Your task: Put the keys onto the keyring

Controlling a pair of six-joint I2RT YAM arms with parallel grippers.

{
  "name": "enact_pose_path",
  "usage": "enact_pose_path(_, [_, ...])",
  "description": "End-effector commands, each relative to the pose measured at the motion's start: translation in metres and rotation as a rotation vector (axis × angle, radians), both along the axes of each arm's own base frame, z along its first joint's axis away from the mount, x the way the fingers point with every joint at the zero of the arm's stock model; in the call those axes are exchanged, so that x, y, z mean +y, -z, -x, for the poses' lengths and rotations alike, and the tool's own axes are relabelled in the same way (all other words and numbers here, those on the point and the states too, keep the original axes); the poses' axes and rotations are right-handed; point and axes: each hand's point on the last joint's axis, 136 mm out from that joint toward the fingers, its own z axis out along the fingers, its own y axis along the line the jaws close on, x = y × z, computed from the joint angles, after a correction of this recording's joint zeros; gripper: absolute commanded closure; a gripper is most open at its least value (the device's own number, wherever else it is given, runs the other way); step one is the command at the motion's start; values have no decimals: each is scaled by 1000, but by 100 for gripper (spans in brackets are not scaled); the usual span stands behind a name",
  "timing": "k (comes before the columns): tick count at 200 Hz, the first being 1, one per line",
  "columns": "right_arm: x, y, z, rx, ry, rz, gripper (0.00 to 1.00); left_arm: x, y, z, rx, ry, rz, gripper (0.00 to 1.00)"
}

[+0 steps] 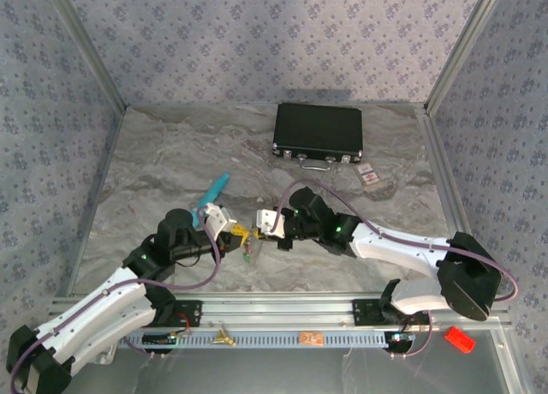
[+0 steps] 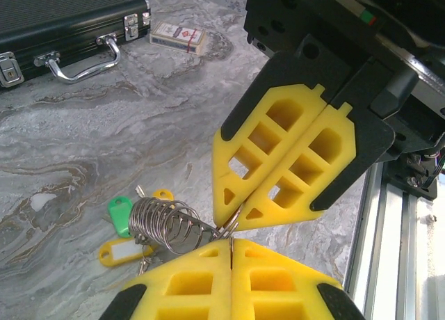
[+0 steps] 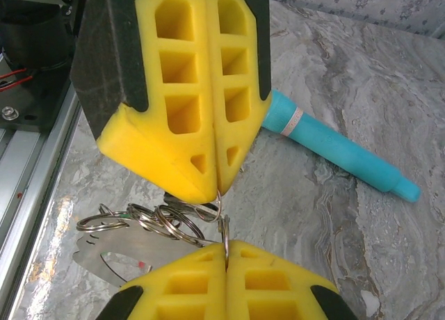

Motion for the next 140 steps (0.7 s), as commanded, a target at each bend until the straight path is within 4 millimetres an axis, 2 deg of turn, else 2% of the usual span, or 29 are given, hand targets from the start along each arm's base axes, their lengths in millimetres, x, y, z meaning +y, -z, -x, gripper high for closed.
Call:
enact_pose_path(1, [11,-19,-1,-19,-16,-48,100,-3,-10,2,-12,17,50,100])
enact_pose_path(71, [12,-21,3,-19,-25,-53,100,-3,-10,2,-10,11,60,100])
enact_pose_path(110, [12,-18,-6,-32,18,-33,100,-4,-11,4,-4,25,64,100])
enact_pose_path(140, [13,-17,-4,-30,12,-28,100,-4,-13,4,-8,25,70,100])
